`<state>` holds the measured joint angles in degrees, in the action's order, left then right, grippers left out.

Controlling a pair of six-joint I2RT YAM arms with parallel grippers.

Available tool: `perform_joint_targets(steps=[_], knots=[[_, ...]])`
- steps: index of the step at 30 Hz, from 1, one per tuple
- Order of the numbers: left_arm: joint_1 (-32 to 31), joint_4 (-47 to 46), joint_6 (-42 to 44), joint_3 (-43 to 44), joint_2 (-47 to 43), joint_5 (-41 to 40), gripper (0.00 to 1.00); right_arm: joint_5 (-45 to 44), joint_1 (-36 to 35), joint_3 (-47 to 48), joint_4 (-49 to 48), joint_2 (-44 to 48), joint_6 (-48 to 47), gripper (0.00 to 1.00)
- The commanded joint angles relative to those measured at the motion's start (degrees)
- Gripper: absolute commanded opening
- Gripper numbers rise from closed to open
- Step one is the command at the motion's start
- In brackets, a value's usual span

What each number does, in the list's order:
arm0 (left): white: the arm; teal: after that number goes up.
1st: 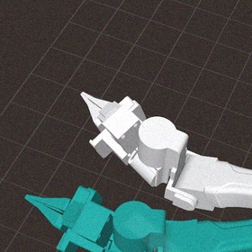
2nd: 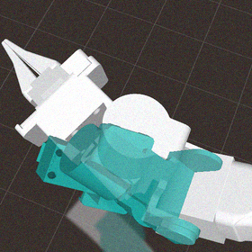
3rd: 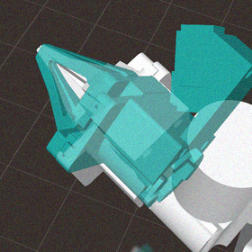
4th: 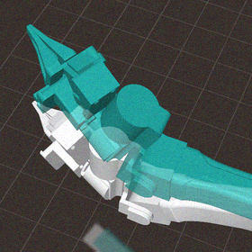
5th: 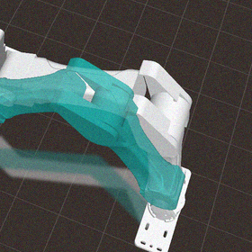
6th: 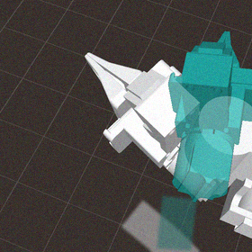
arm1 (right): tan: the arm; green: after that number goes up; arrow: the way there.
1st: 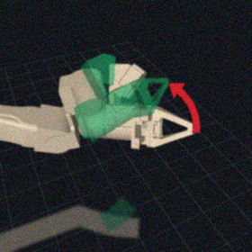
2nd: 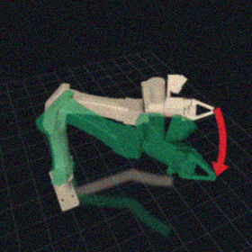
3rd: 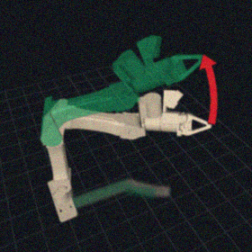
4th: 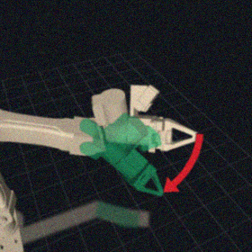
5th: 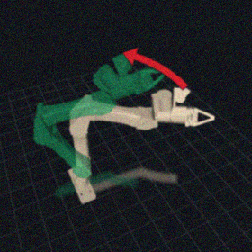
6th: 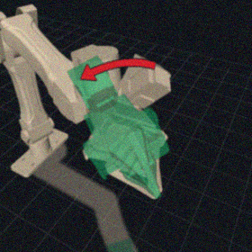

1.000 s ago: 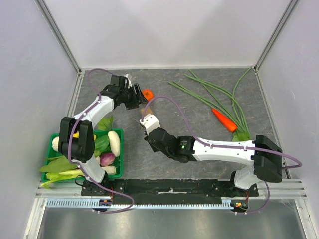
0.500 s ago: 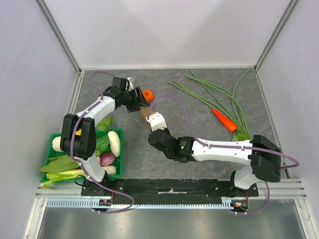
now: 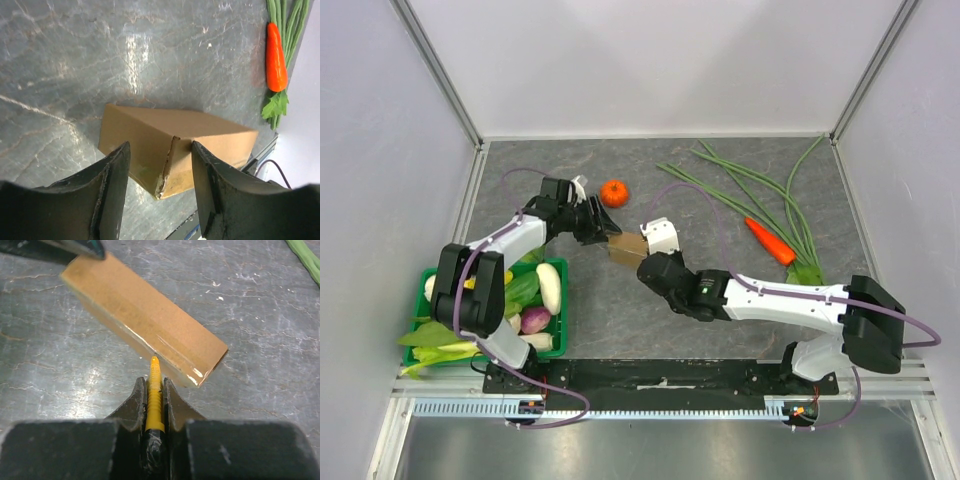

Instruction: Unpack the express box

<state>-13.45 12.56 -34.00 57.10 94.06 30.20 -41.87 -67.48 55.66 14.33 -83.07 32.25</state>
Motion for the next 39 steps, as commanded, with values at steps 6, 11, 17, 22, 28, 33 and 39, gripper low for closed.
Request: perform_joint_targets(steps=[6,11,17,22,28,33,39], knots=[[0.0,-6.1,-5.4,-7.5,-8.1,5.3,0.57,-3.3,4.0,-3.0,0.3,5.2,3.4,0.0],[-0.1,-5.3,-4.8,-9.3,-11.0,5.2,0.57,-2.3,5.0,-4.0,0.7,7.4,3.5,0.0],[0.0,-1.3,1.3,-4.7,-14.0,2.4,0.61,0.6,5.0,-3.9,3.4,15.2,5.4,0.0],[-3.1,-1.0,10.9,0.5,-15.3,2.8,0.71,0.5,6.1,-3.5,8.4,21.3,9.1,0.0],[-12.9,2.5,28.1,7.6,-11.7,-1.0,0.91,5.9,11.1,0.1,15.7,22.4,13.8,0.0],[-18.1,6.4,40.7,13.1,-5.4,-1.5,0.93,8.7,13.3,1.3,19.2,23.3,14.8,0.0],[-19.7,7.4,52.4,14.6,-1.8,3.0,0.92,10.9,15.4,0.7,21.2,25.3,13.5,0.0]])
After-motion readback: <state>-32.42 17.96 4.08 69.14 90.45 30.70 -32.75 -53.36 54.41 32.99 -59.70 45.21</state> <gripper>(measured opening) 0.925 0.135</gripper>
